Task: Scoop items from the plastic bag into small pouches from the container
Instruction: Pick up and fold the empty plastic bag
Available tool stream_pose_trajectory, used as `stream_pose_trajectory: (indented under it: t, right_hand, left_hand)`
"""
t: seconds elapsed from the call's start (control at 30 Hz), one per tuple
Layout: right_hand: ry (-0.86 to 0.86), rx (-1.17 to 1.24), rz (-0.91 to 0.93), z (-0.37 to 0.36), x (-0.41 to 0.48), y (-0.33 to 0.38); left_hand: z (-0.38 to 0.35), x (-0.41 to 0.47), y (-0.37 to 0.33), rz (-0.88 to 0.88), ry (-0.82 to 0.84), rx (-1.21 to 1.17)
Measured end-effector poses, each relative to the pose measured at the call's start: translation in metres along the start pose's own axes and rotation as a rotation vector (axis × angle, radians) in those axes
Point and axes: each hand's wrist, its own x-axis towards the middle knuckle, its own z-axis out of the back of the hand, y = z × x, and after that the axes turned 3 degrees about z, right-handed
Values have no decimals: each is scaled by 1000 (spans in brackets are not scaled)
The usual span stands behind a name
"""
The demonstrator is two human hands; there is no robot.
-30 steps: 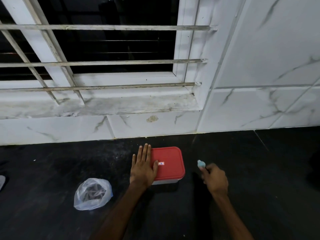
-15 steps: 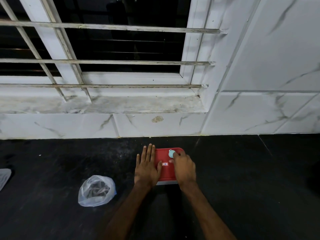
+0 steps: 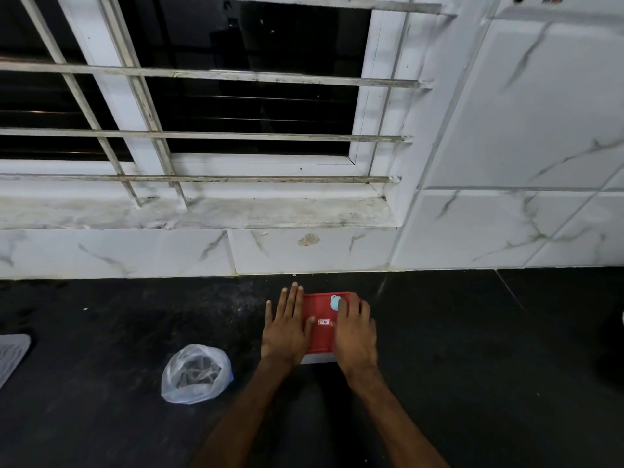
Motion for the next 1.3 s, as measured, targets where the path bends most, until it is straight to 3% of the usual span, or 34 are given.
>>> stream_pose_trajectory:
  t: [0.13,0.27,0.37,0.47,0.53,0.57,0.77,0.87,0.97,1.07,1.17,1.3]
  right_hand:
    - [-135,32,87,4,-6,26]
    - [-190,203,312,0,-26,84]
    - [-55,417,346,-14,-42,136]
    - [267,477,232,-38,-45,166]
    - [389,541,124,-51,-50,175]
    - [419,588,77,-56,-51,178]
    - [432,753,-5,-55,-43,172]
    - [348,825,-18,-52,-36,158]
    - [183,782,-12,-48,-30,143]
    - [99,752,-12,-42,-26,133]
    - [95,664,-32,-40,-23,130]
    - [69,496,60,-24,-22,136]
  left_hand:
    - [12,-13,42,36,-99,-43]
    - [29,-41,111,230,-215,-139]
    - [33,-76,175,444,-254,-288]
    - [22,-106,228,588,69,-466]
    - [12,-119,243,656,291,-676]
    - [5,-123,248,667,327,-734]
    - [6,-123,238,568,64,-1019]
    - [25,-118,216,447,87,-1370]
    - [36,-110,204,438,160,-1715]
    - [42,-105,192,267,230,-1546]
    - [47,-101,175,194,144,-1337]
    - [58,-100,158,175,105,-1330]
